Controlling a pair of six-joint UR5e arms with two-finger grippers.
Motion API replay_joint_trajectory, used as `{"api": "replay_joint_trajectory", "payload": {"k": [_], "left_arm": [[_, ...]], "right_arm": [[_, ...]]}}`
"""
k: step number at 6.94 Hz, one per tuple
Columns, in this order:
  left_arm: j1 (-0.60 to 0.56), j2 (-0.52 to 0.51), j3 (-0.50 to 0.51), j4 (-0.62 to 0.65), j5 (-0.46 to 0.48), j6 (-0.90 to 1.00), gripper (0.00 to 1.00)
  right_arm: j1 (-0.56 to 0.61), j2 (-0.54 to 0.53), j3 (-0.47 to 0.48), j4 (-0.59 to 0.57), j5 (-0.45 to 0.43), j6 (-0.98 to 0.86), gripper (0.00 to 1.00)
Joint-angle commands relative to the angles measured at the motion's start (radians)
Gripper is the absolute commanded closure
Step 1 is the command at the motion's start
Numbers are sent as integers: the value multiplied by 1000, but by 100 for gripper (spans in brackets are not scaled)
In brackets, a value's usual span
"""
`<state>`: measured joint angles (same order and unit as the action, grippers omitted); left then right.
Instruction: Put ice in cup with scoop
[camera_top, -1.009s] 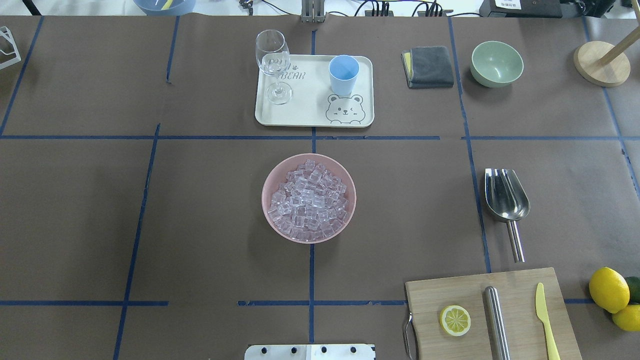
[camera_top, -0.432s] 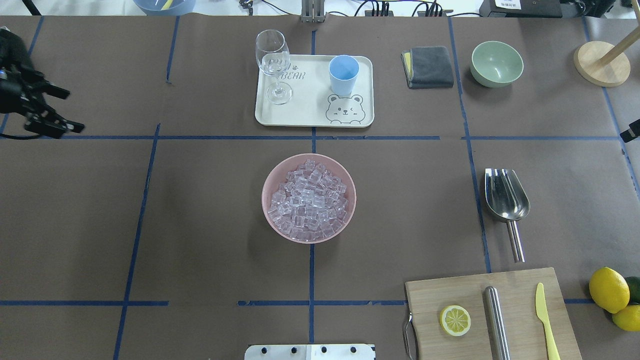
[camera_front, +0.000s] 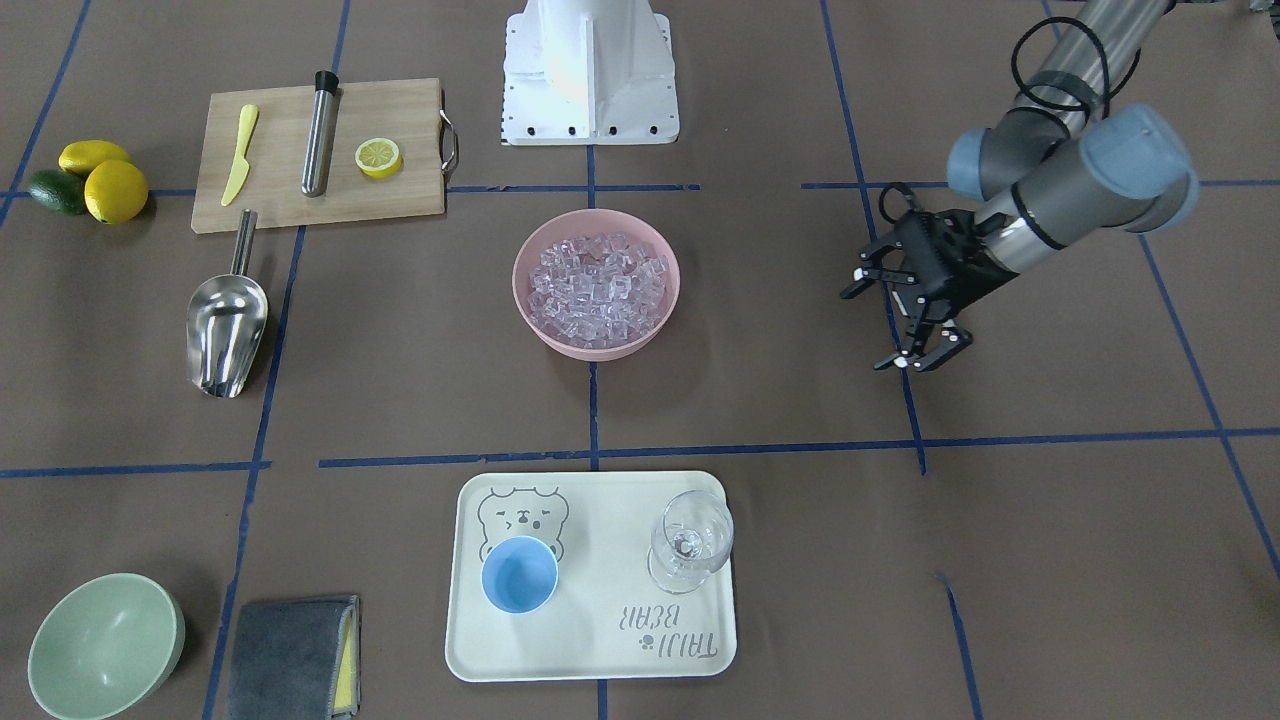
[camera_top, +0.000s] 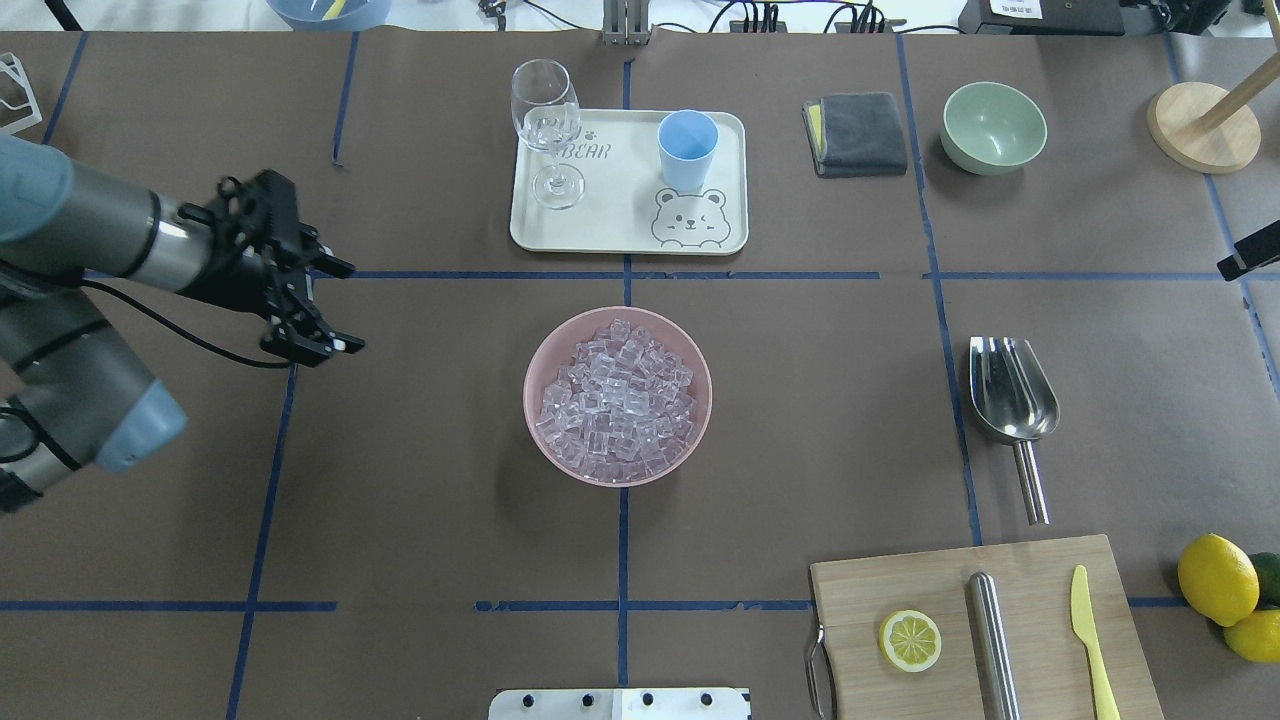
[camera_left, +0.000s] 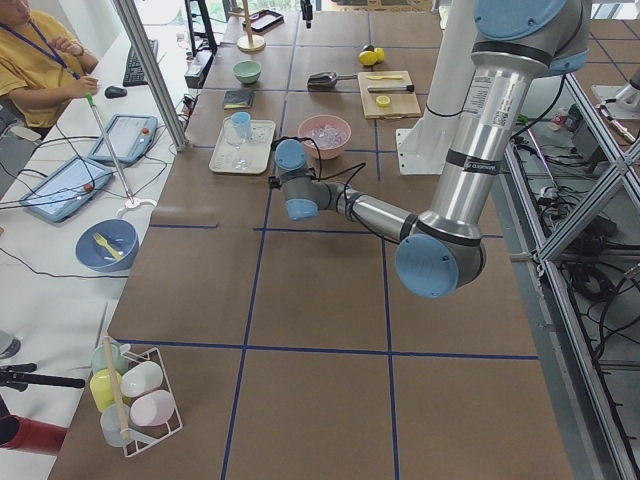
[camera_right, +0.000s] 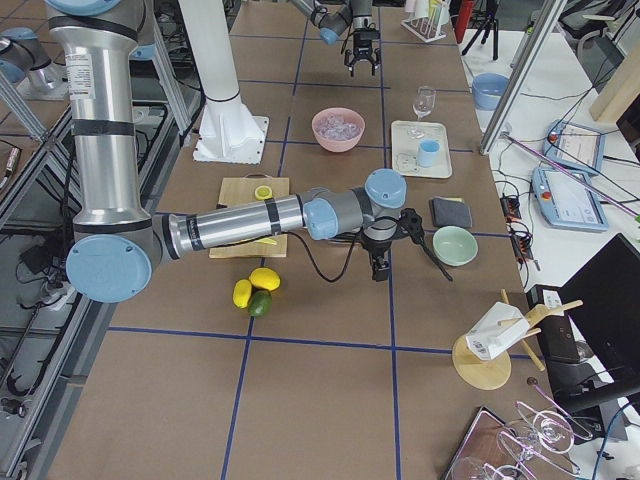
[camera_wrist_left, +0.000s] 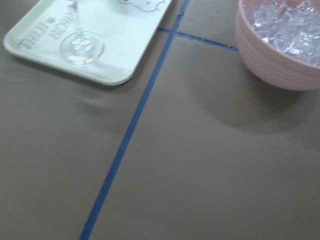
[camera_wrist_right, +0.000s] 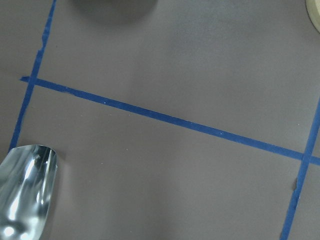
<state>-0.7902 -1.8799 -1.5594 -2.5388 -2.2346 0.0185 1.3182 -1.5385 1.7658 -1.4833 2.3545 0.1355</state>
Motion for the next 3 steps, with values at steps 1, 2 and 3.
{"api": "replay_joint_trajectory", "payload": {"k": [1,2,3], "left_arm": [[190,-79,19,-21,96,24,0],[210,-115,54,-73,98,26,0],[229,-128,115,-186,121,26,0]], "right_arm": [[-8,-2,23,0,0,24,0],[-8,-3,29,0,0,26,0],[-14,-9,50,0,2,50,0]]}}
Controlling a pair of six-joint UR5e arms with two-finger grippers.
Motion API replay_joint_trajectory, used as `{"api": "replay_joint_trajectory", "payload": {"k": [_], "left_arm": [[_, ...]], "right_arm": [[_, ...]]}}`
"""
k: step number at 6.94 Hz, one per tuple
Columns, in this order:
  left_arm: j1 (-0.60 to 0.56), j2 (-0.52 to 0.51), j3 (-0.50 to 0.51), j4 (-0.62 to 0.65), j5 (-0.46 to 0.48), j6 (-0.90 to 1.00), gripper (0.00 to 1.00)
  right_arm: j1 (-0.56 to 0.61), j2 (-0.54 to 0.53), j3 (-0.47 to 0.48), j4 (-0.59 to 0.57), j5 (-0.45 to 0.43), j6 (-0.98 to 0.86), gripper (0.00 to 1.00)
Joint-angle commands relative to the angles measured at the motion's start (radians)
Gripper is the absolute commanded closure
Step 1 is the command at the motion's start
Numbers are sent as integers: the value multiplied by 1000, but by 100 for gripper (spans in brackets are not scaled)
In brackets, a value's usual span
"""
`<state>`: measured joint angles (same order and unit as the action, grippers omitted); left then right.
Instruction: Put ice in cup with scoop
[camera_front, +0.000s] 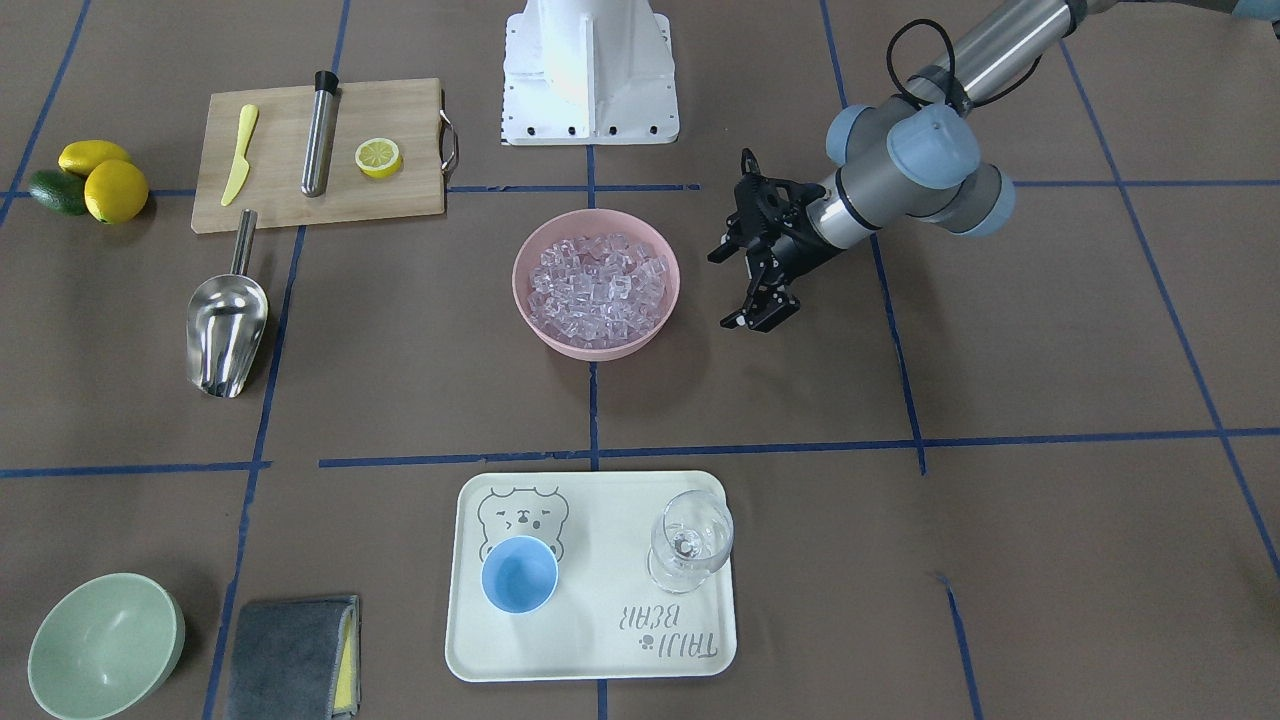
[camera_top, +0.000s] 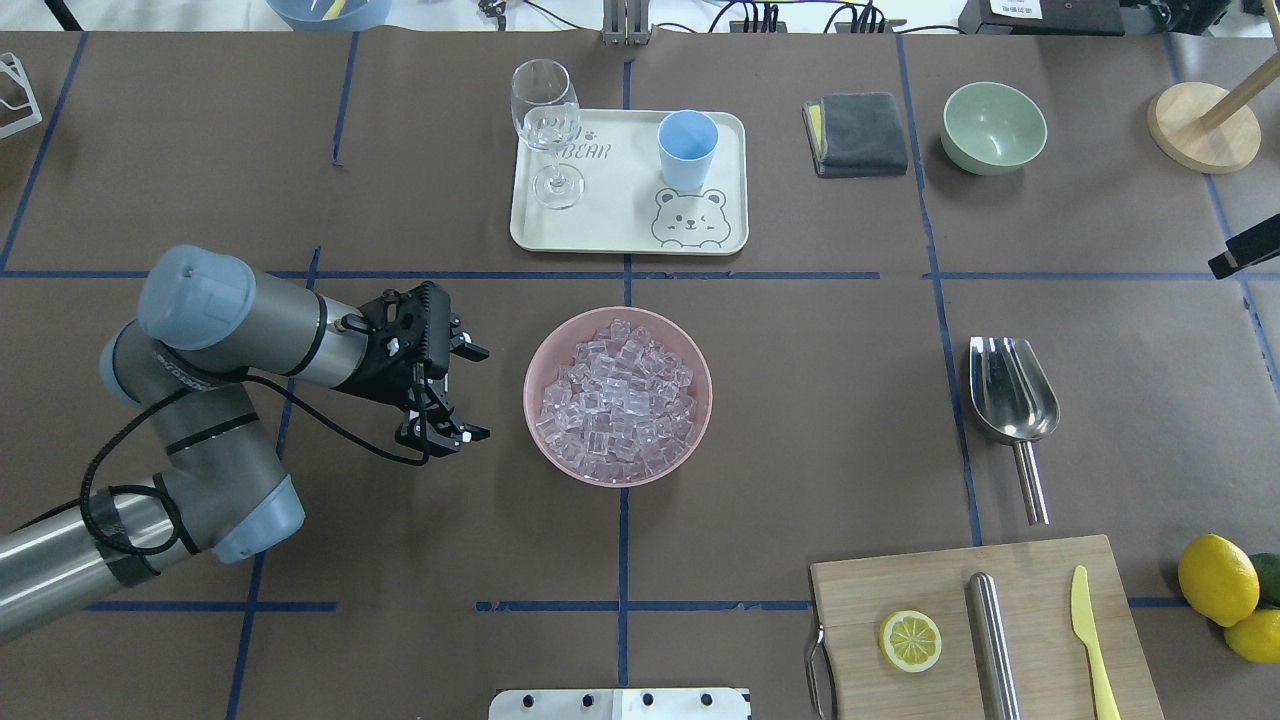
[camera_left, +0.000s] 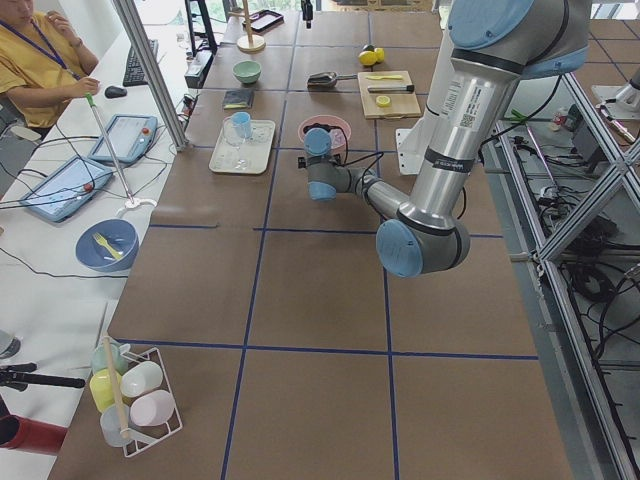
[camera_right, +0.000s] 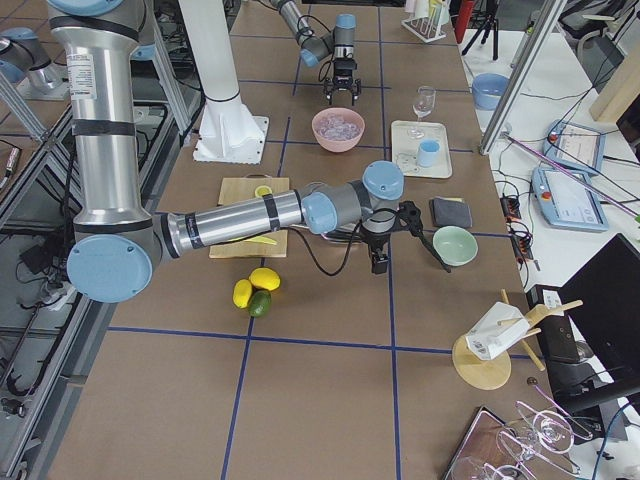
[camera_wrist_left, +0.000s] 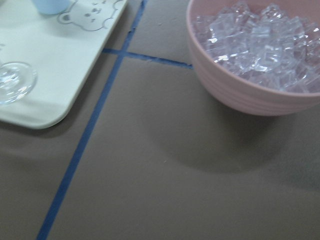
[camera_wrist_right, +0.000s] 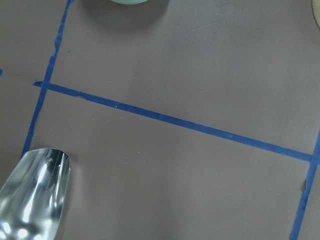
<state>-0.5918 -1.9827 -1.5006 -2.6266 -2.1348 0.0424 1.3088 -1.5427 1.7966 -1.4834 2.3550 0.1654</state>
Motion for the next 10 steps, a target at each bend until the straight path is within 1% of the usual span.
{"api": "replay_joint_trajectory", "payload": {"k": [1,4,6,7,8,9,10], "left_arm": [[38,-33,106,-163,82,7,0],[59,-59,117,-115,92,28,0],[60,-61,111,-115,88,53,0],[60,-61,109,-118,87,48,0],[60,-61,109,-119,87,45,0],[60,-61,109,-119,87,45,0],[58,-61,109,-122,88,45,0]], "right_arm": [[-32,-8,59,0,-5,89,0],[-46,-11,81,0,-7,118,0],[-97,-11,107,-2,-2,137,0],[-126,-25,150,-2,-10,234,0],[-196,-36,212,-3,-57,407,0],[-283,-36,260,-3,-130,524,0],[-375,-43,289,-2,-176,621,0]]}}
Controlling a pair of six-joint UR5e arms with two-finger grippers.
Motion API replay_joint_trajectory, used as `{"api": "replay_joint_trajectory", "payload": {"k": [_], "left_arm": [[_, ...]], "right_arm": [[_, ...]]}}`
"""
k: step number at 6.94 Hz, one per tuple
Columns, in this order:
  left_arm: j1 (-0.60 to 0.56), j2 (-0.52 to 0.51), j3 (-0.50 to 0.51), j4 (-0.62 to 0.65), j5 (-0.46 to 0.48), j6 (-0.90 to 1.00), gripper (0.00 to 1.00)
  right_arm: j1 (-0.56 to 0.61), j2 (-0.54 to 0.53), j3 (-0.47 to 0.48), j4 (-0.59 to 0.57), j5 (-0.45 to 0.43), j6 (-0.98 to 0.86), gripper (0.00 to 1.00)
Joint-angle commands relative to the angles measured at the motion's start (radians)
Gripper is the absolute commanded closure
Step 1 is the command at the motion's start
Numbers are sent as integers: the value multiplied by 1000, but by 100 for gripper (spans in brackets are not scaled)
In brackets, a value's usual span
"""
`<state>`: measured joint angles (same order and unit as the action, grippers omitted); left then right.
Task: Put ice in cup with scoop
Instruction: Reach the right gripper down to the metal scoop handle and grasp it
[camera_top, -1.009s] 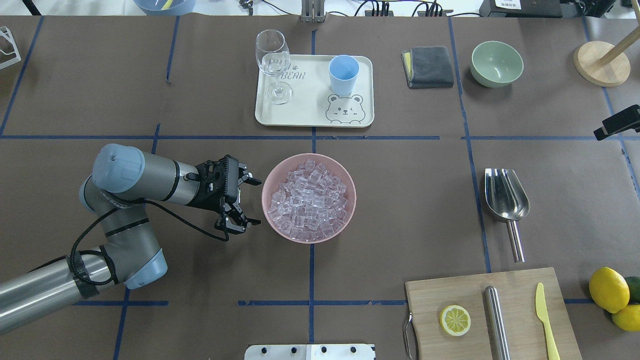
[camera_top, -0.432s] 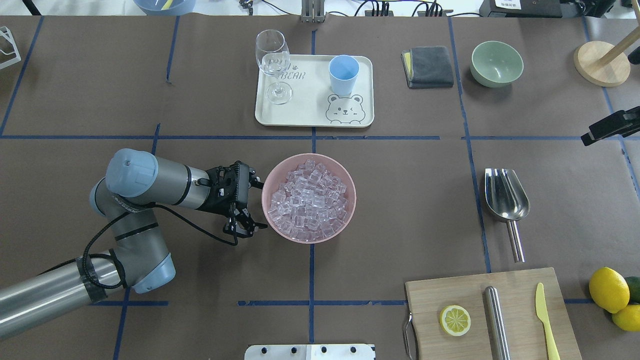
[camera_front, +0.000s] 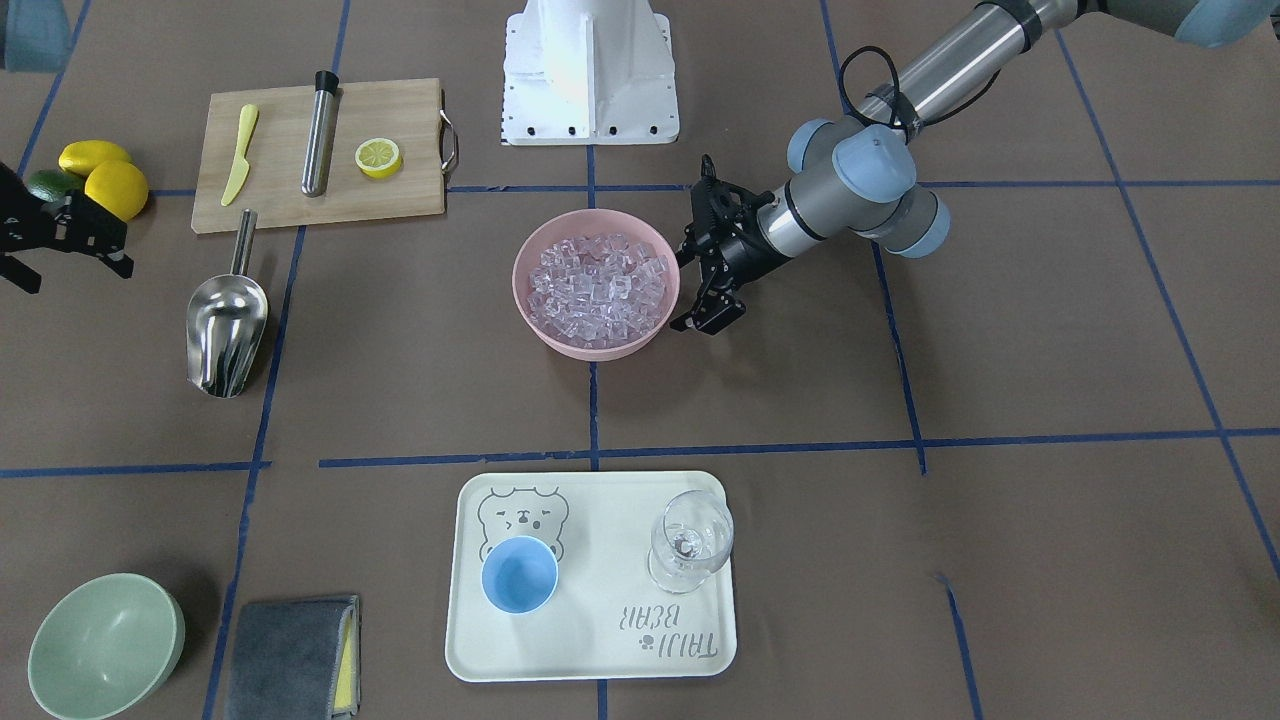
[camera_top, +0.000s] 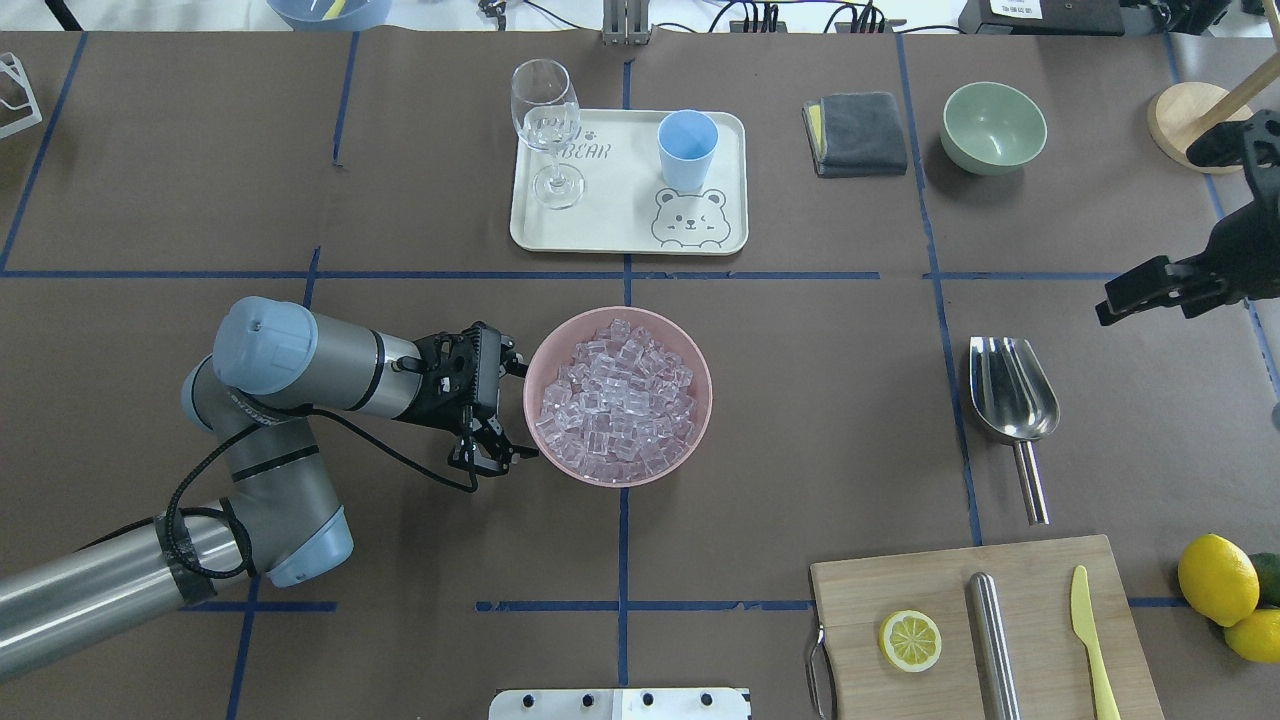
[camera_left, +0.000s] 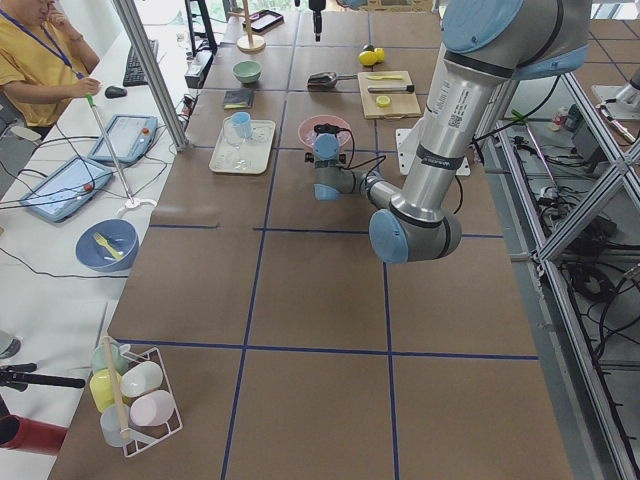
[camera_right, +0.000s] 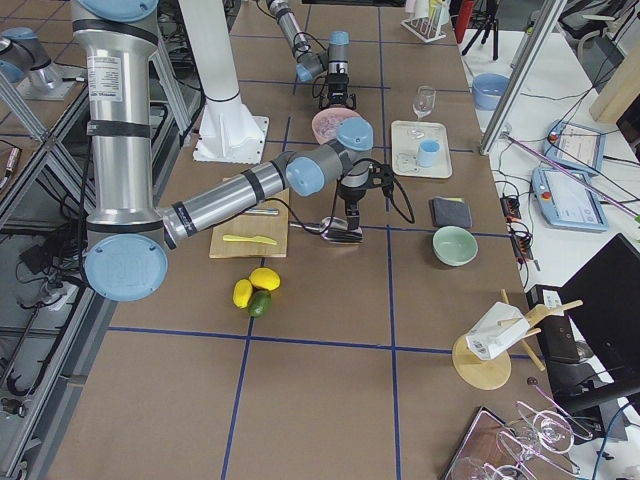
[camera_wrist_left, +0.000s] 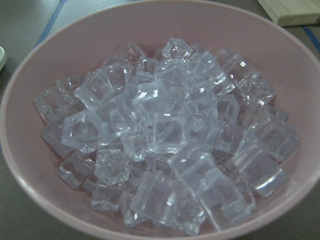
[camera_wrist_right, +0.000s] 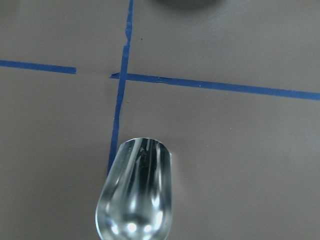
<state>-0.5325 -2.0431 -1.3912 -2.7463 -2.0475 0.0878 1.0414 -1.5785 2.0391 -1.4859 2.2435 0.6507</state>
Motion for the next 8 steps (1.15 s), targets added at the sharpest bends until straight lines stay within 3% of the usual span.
{"api": "replay_joint_trajectory", "payload": {"k": [1,2,4,5,6,8], "left_arm": [[-1,0,-2,-3,1,0,0],[-1,0,-2,-4,0,0,0],[-1,0,-3,-4,1,0,0],[-1,0,-2,-4,1,1,0],[-1,0,-2,-4,1,0,0],[-1,0,-3,-4,1,1,0]], "right_arm": [[-169,-17,65,-1,-96,220,0],[-249,-53,99,4,-151,283,0],[-371,-186,70,277,-244,441,1],[-412,-199,35,335,-274,516,5],[-479,-199,12,341,-370,602,15],[-517,-196,1,342,-392,626,15]]}}
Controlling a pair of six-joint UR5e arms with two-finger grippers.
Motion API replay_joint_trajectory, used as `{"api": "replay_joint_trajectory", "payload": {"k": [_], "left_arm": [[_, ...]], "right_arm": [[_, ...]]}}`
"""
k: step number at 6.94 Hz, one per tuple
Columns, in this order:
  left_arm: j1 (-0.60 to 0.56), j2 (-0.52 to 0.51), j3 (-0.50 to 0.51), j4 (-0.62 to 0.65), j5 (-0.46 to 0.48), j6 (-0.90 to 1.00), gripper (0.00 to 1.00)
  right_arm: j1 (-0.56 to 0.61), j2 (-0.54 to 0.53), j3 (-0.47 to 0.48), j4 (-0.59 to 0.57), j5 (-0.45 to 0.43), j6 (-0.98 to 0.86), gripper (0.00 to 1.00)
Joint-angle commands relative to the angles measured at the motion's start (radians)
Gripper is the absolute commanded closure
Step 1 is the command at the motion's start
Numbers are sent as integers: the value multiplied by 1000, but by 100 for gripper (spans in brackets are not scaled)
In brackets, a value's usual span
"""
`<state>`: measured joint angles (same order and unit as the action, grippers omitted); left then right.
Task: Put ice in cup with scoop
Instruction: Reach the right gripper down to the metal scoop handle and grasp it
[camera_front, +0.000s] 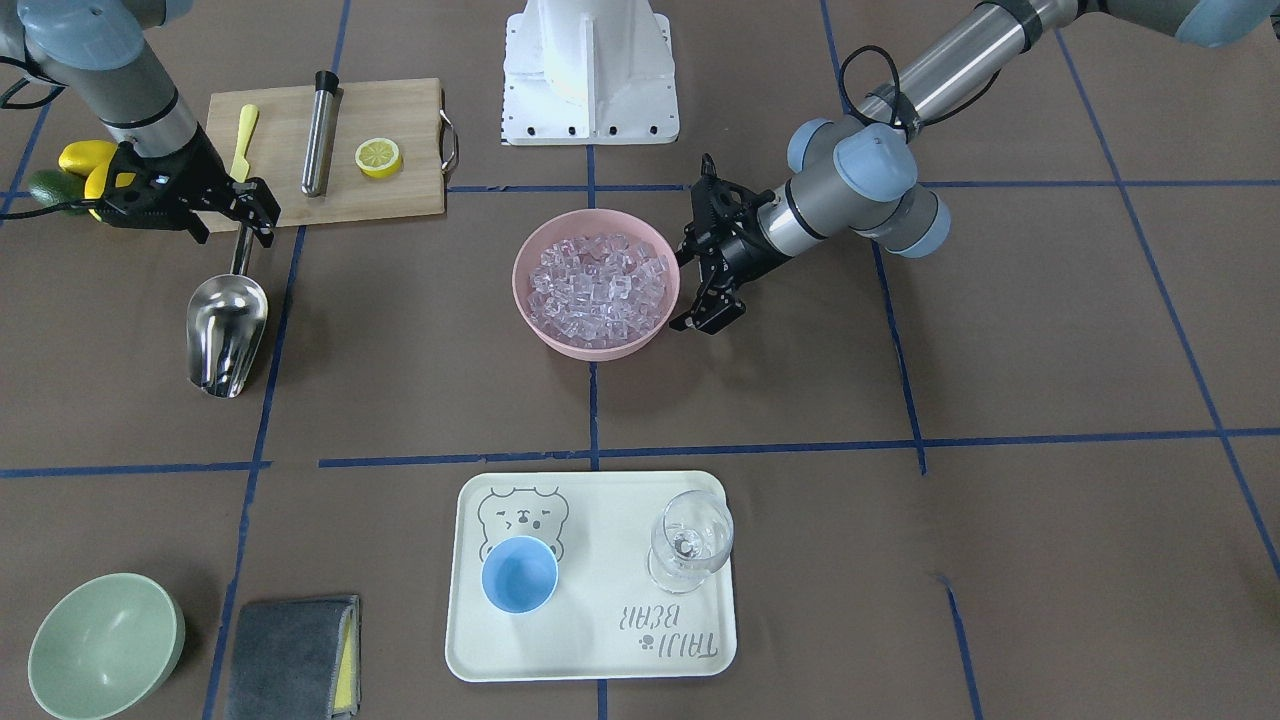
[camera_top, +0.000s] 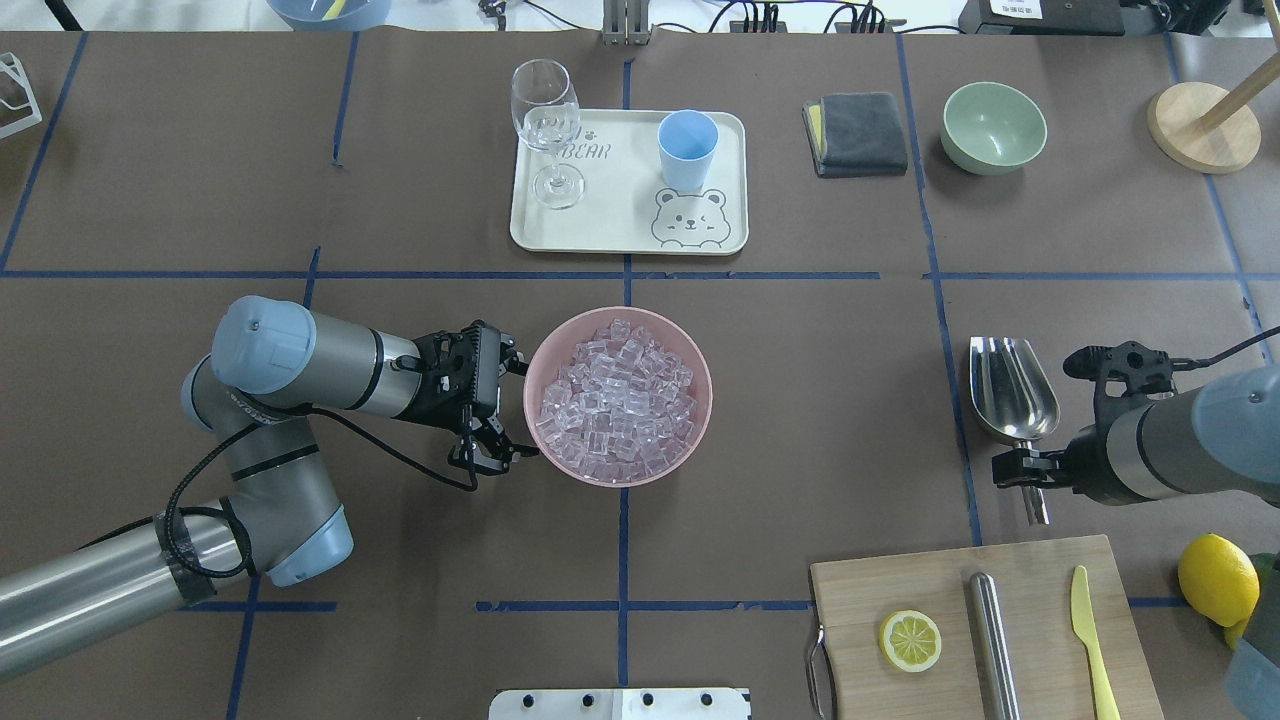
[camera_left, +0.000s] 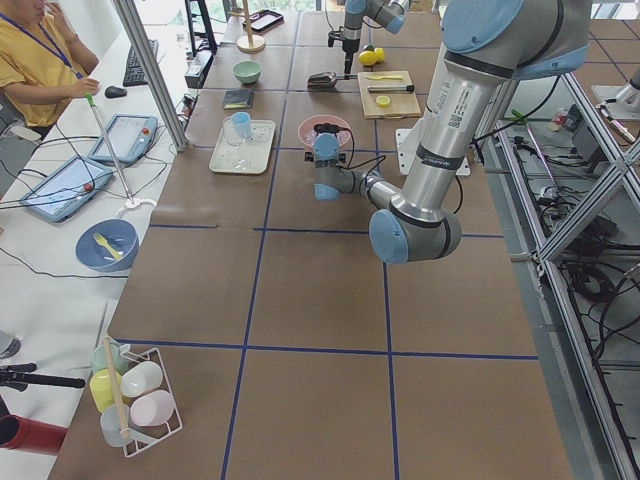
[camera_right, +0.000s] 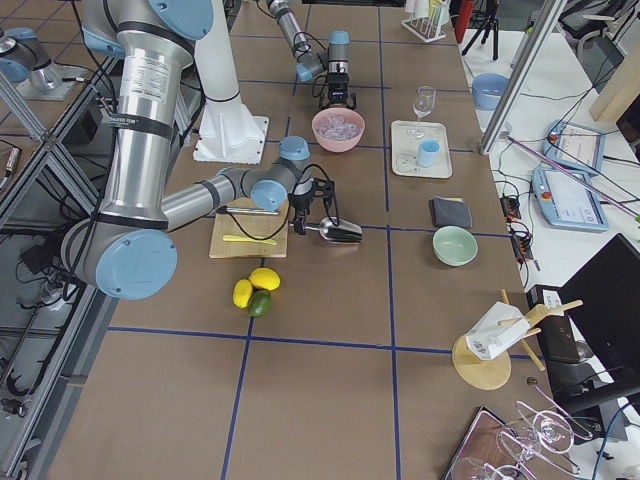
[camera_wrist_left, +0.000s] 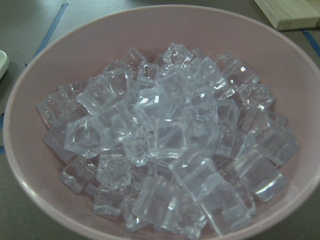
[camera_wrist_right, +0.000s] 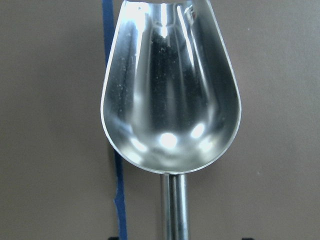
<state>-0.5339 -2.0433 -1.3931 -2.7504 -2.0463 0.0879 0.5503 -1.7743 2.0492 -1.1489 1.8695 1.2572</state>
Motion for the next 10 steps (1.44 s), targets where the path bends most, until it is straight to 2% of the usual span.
{"api": "replay_joint_trajectory", "payload": {"k": [1,3,4,7,9,10], "left_arm": [[0,0,0,0,0,1,0],[0,0,-1,0,0,1,0],[0,0,-1,0,0,1,0],[0,0,-1,-2,0,0,0],[0,-2,-1,-3,0,0,0],[0,-2,0,-3,0,0,0]], "right_arm": [[-27,6,-9,5,-18,19,24],[-27,10,-9,3,-10,-1,43],[-27,9,-9,0,-7,-12,46],[-26,9,-11,-3,-7,-36,64],[-26,7,-11,-8,-7,-38,100],[-15,9,-8,-8,-9,-70,100]]}}
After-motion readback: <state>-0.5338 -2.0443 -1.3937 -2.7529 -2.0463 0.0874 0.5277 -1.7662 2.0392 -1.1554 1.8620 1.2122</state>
